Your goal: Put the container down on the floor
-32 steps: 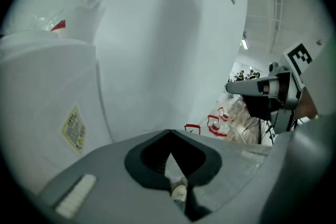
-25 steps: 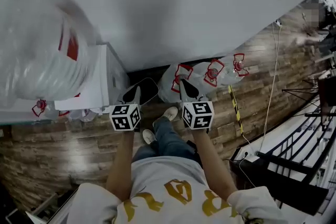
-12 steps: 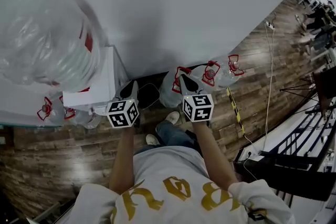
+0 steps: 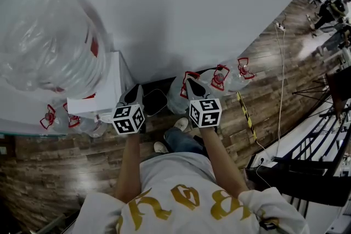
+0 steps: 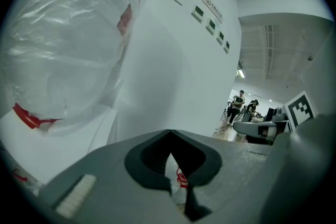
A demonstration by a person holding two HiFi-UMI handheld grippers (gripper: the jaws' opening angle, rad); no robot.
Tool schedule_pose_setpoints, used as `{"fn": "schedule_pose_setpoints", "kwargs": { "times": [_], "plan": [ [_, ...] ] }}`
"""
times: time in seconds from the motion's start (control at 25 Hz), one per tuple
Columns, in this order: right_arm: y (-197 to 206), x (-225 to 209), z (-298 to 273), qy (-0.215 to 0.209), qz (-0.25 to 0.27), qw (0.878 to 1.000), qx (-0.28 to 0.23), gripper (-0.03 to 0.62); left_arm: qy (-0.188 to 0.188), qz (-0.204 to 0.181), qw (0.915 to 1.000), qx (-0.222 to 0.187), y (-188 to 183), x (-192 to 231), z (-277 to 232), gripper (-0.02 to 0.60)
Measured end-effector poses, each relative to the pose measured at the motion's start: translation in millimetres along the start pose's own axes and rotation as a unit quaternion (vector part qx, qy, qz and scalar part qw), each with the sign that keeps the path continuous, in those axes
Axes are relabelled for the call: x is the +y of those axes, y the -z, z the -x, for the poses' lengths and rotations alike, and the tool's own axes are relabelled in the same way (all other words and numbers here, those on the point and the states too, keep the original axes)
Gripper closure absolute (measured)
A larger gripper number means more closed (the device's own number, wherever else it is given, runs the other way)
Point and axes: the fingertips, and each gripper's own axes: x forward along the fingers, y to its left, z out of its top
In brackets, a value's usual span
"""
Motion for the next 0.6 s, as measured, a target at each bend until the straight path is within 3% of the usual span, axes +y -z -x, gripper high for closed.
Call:
{"fn": "schedule_pose_setpoints", "kwargs": {
  "times": [0.6],
  "plan": [
    [3.4, -1.5, -2.3, -0.001, -0.017, 1.0, 0.0, 0.571, -0.006, -0.002, 0.9999, 0.011, 4.6, 6.3, -2.4, 0.581]
  ]
}}
